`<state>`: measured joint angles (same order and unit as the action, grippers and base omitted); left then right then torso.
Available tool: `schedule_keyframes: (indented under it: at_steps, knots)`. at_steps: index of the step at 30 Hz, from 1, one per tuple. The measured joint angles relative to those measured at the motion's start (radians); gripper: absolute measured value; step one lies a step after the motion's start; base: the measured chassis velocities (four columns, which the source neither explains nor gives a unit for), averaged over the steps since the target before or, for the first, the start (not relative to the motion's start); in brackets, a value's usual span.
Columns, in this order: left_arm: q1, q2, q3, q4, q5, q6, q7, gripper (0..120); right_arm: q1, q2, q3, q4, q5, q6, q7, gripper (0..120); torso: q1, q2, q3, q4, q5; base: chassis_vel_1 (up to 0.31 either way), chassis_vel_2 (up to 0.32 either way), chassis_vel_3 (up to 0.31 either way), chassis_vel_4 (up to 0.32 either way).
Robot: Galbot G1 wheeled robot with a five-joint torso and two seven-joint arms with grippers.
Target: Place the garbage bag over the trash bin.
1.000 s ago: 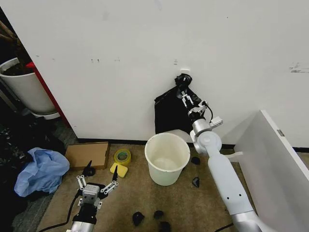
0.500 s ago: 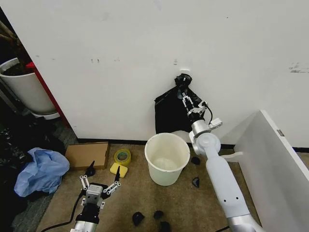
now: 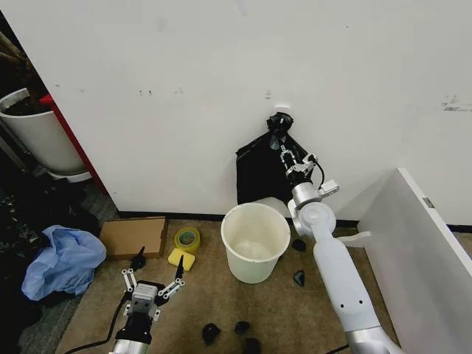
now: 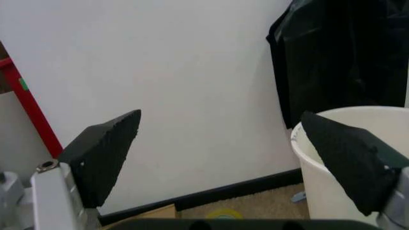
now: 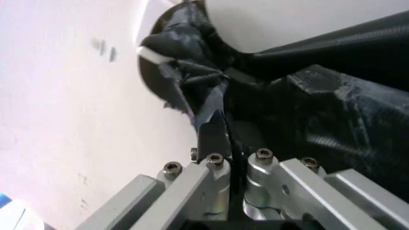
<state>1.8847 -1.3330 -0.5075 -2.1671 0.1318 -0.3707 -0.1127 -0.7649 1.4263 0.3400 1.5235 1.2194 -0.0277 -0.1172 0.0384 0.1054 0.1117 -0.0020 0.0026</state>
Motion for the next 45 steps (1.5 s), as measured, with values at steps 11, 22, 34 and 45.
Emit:
schedule_keyframes:
  at_steps: [11,22,34,45]
  knots:
    - [-0.007,0.010,-0.003,-0.006,-0.008,0.000,-0.001,99,-0.193,-0.115,-0.065,0.274,-0.120,0.011,-0.001,0,0.000,0.000,0.000,-0.0001,0.0000,0.000,0.000,0.000,0.000]
    - [-0.025,0.012,0.007,0.003,-0.010,0.002,-0.001,99,-0.472,-0.257,-0.144,0.525,-0.397,0.060,-0.019,0,0.000,0.000,0.000,0.0000,0.0000,0.000,0.000,0.000,0.000]
    - [-0.045,0.011,0.022,0.022,-0.010,-0.001,-0.002,99,-0.650,-0.310,-0.194,0.555,-0.654,0.147,-0.026,0,0.000,0.000,0.000,0.0000,0.0000,0.000,0.000,0.000,0.000]
    - [-0.058,0.019,0.026,0.029,-0.019,0.001,-0.002,99,-0.727,-0.334,-0.214,0.538,-0.812,0.207,-0.037,0,0.000,0.000,0.000,0.0001,0.0000,0.000,0.000,0.000,0.000]
